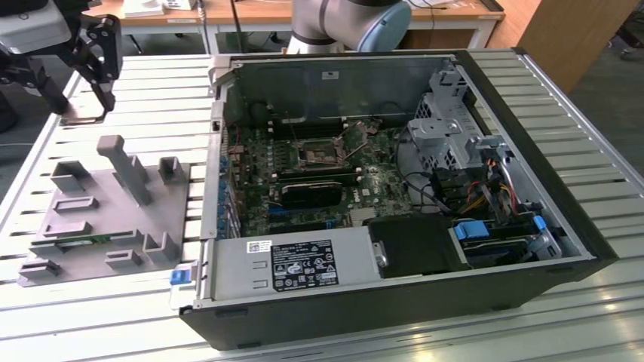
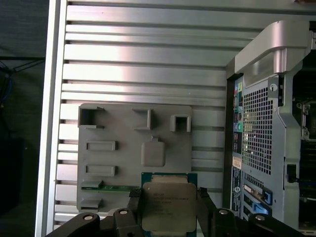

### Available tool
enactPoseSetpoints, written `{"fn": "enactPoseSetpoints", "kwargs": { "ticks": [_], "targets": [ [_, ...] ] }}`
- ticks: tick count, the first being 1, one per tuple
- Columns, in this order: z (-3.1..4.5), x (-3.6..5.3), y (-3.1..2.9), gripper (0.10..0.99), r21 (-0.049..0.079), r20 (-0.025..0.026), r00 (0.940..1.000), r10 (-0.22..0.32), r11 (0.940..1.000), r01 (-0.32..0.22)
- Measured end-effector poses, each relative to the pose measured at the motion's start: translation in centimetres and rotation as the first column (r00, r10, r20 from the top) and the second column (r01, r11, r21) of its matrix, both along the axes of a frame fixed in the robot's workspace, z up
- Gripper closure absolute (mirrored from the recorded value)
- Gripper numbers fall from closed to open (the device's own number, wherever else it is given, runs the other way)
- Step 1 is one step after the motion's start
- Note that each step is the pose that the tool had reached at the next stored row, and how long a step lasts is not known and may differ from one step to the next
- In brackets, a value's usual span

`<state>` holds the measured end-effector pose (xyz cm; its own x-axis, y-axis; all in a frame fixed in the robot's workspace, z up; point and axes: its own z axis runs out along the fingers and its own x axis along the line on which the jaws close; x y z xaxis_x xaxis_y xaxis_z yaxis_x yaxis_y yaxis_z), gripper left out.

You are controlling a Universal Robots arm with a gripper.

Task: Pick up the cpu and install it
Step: 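Pick up the cpu and move it towards the insertion slot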

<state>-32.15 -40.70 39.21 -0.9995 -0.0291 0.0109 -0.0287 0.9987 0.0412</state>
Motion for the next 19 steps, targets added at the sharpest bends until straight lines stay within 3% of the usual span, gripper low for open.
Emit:
{"fn": "enactPoseSetpoints", "kwargs": {
  "ticks": [19],
  "targets": [
    [0.00,1.33,0.00,0.553,0.000,0.0000,1.0000,0.000,1.0000,0.000]
  ]
}}
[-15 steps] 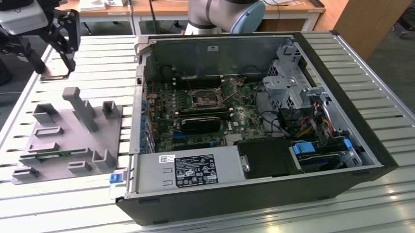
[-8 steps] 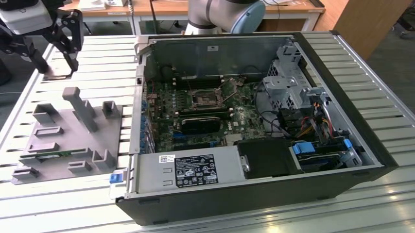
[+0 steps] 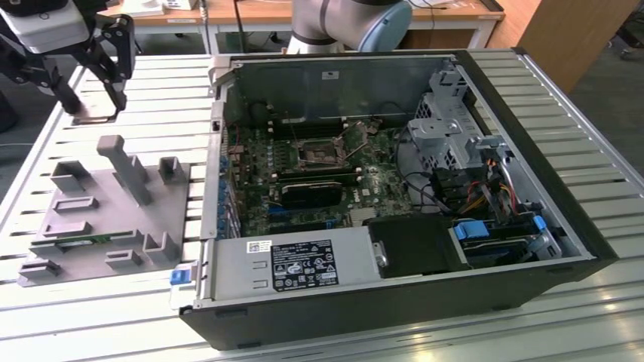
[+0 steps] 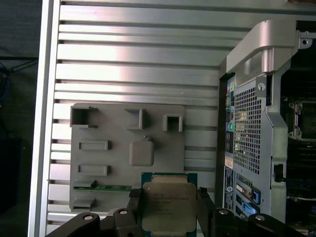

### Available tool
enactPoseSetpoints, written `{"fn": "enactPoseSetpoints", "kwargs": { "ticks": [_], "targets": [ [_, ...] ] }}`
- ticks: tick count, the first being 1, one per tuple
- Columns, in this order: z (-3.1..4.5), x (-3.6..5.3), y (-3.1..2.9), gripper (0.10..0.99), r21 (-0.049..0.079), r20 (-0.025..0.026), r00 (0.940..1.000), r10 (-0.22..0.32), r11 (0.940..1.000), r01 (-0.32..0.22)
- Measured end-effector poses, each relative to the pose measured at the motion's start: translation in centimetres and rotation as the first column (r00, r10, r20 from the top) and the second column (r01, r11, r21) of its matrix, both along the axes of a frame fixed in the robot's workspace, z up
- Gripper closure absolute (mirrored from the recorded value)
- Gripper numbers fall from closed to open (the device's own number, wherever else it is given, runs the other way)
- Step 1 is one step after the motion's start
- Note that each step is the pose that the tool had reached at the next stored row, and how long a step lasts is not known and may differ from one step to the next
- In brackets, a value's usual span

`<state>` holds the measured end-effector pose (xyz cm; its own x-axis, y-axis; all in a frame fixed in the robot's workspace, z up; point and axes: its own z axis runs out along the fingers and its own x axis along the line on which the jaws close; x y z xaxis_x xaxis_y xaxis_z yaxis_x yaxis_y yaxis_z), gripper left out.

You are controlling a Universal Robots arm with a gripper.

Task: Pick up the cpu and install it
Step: 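Pick up the cpu and move it towards the insertion slot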

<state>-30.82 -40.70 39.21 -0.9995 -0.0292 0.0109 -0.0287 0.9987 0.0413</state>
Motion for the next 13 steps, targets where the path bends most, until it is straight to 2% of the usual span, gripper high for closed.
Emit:
{"fn": "enactPoseSetpoints", "kwargs": {
  "ticks": [13],
  "targets": [
    [0.00,0.75,0.00,0.553,0.000,0.0000,1.0000,0.000,1.0000,0.000]
  ]
}}
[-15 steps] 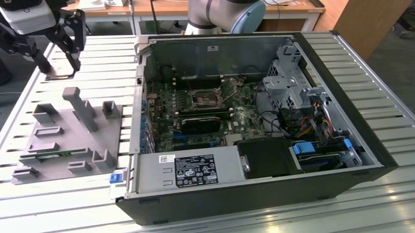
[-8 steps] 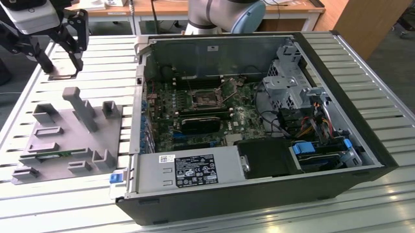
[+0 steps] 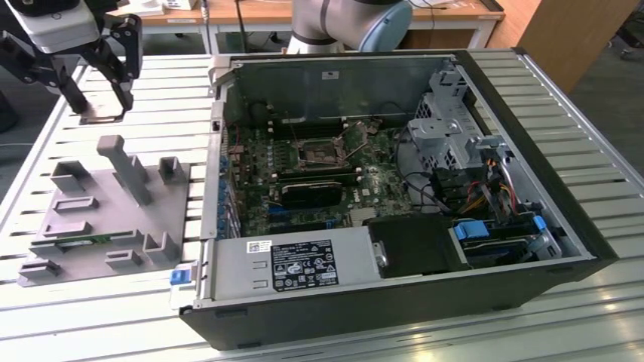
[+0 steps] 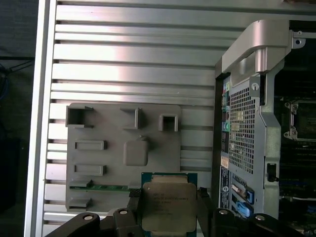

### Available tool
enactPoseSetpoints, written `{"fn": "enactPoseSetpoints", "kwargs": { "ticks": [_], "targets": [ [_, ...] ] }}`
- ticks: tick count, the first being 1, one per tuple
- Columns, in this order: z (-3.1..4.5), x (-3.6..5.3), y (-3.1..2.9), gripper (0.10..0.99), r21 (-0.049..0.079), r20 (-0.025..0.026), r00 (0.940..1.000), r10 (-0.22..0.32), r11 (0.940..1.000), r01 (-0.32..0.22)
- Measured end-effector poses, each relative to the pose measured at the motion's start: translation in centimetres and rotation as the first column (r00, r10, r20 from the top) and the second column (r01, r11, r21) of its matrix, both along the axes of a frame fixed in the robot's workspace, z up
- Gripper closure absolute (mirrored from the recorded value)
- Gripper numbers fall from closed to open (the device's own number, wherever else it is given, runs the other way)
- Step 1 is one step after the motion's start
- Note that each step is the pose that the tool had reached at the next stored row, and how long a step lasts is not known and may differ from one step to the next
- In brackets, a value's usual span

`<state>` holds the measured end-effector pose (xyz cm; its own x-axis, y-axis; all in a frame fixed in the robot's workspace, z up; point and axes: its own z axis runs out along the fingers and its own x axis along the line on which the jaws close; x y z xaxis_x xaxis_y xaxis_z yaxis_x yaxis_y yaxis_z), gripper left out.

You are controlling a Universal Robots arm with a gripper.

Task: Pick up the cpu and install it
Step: 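Pick up the cpu and move it towards the insertion slot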

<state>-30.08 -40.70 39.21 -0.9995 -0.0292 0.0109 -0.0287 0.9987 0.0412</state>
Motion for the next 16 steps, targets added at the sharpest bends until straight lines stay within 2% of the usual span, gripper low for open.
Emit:
{"fn": "enactPoseSetpoints", "kwargs": {
  "ticks": [16],
  "targets": [
    [0.00,1.38,0.00,0.553,0.000,-0.0001,1.0000,0.000,1.0000,0.000]
  ]
}}
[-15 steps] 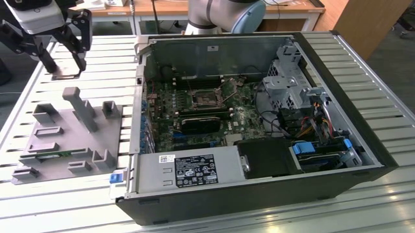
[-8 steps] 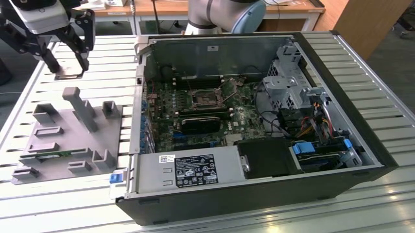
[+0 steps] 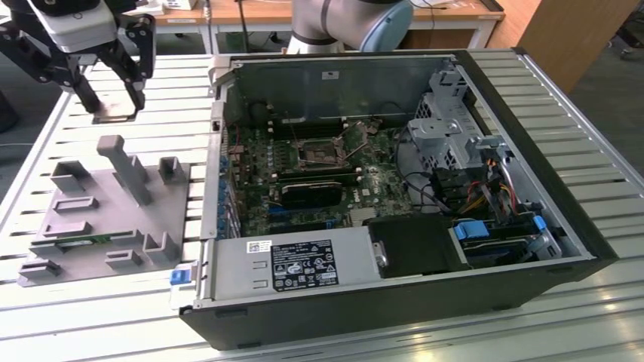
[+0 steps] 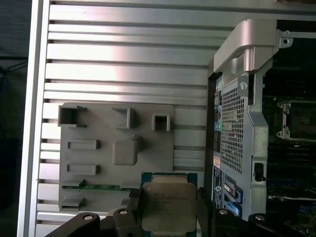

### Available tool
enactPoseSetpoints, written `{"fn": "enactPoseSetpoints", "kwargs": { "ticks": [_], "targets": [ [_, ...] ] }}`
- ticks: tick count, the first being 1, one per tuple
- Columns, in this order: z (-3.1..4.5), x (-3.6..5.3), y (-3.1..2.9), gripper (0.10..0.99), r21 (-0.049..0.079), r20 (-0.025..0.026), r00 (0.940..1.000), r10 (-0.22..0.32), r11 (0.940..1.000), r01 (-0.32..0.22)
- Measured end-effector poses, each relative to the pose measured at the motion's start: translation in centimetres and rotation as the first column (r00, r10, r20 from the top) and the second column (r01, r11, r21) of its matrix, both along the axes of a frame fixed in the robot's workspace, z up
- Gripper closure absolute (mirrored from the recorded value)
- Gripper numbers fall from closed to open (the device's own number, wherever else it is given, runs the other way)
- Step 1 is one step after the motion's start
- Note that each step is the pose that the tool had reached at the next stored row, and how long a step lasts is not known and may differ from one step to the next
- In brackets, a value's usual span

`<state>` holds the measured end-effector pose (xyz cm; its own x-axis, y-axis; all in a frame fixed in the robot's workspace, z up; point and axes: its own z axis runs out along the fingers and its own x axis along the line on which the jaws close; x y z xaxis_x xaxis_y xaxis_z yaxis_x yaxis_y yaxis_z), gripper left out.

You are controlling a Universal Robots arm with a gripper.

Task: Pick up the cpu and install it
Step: 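Pick up the cpu and move it towards the insertion slot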

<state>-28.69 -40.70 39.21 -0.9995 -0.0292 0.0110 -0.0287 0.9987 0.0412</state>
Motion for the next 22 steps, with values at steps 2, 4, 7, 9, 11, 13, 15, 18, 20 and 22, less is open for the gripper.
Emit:
{"fn": "enactPoseSetpoints", "kwargs": {
  "ticks": [2,4,7,9,11,13,15,18,20,22],
  "targets": [
    [0.00,0.21,0.00,0.553,0.000,0.0000,1.0000,0.000,1.0000,0.000],
    [0.00,0.36,0.00,0.553,0.000,0.0000,1.0000,0.000,1.0000,0.000],
    [0.00,0.53,0.00,0.553,0.000,0.0000,1.0000,0.000,1.0000,0.000],
    [0.00,0.65,0.00,0.553,0.000,0.0000,1.0000,0.000,1.0000,0.000],
    [0.00,0.82,0.00,0.553,0.000,0.0000,1.0000,0.000,1.0000,0.000],
    [0.00,0.99,0.00,0.553,0.000,-0.0001,1.0000,0.000,1.0000,0.000],
    [0.00,1.14,0.00,0.553,0.000,0.0000,1.0000,0.000,1.0000,0.000],
    [0.00,1.29,0.00,0.553,0.000,-0.0001,1.0000,0.000,1.0000,0.000],
    [0.00,1.38,0.00,0.553,0.000,0.0000,1.0000,0.000,1.0000,0.000],
    [0.00,1.43,0.00,0.553,0.000,-0.0001,1.0000,0.000,1.0000,0.000]
  ]
}}
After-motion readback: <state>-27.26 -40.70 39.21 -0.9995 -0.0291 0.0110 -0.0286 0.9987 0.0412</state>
